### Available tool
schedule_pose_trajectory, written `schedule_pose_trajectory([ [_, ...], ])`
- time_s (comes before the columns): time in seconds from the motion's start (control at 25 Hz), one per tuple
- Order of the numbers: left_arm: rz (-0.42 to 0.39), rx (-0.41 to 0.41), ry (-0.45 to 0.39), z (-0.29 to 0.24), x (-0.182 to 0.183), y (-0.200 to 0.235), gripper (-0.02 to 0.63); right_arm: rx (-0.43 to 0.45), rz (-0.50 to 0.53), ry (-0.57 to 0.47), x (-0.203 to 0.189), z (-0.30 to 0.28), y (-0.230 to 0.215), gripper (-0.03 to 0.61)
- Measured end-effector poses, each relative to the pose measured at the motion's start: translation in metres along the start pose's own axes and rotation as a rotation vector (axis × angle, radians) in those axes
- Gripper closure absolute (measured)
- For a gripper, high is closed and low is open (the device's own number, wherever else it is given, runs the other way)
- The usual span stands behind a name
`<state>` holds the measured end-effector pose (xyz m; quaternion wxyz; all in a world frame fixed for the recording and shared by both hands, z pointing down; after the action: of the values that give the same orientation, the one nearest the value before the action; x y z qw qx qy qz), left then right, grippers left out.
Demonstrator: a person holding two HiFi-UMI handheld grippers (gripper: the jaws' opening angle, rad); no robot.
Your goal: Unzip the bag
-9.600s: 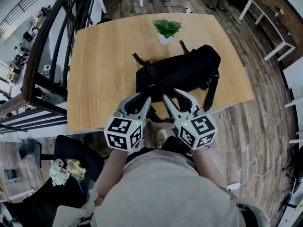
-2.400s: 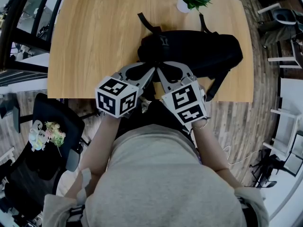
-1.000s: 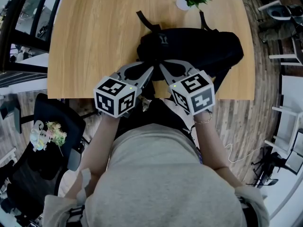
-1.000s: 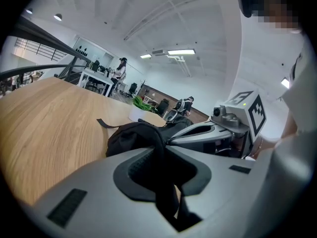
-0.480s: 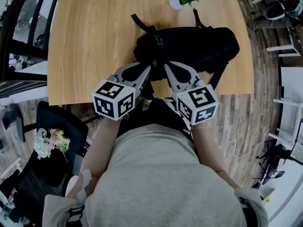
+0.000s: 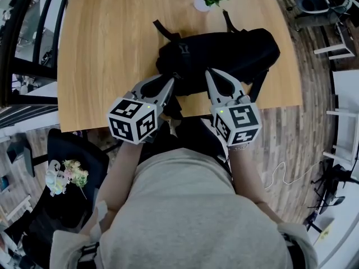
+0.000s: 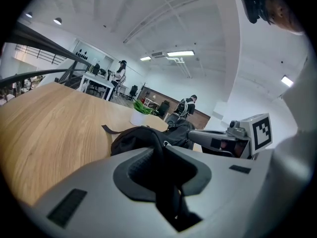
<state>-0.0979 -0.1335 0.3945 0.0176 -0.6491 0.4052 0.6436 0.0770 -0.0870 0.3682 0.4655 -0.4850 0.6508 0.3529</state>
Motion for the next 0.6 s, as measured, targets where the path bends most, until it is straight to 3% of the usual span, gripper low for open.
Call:
schedule_pose_trajectory([
  [0.28, -0.026, 0.063, -0.01, -0.001, 0.001, 0.001, 0.541, 0.004, 0.007, -0.02, 0.0, 0.005, -0.041, 0.568],
  [0.6, -0.021, 0.269, -0.066, -0.002, -0.005, -0.003, 0.54, 0.103, -0.002, -0.055, 0.0, 0.01, -0.084, 0.568],
])
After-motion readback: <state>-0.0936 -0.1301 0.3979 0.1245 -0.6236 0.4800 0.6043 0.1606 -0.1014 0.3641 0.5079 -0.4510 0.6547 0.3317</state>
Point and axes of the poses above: the fingertips, and each gripper's own axes: z backward along the fingers, y to its left, x out of its top, the point moved 7 cm from there along z, backward along the fingers, and after that the axes turned 7 degrees about -y, right-handed, at the moved point
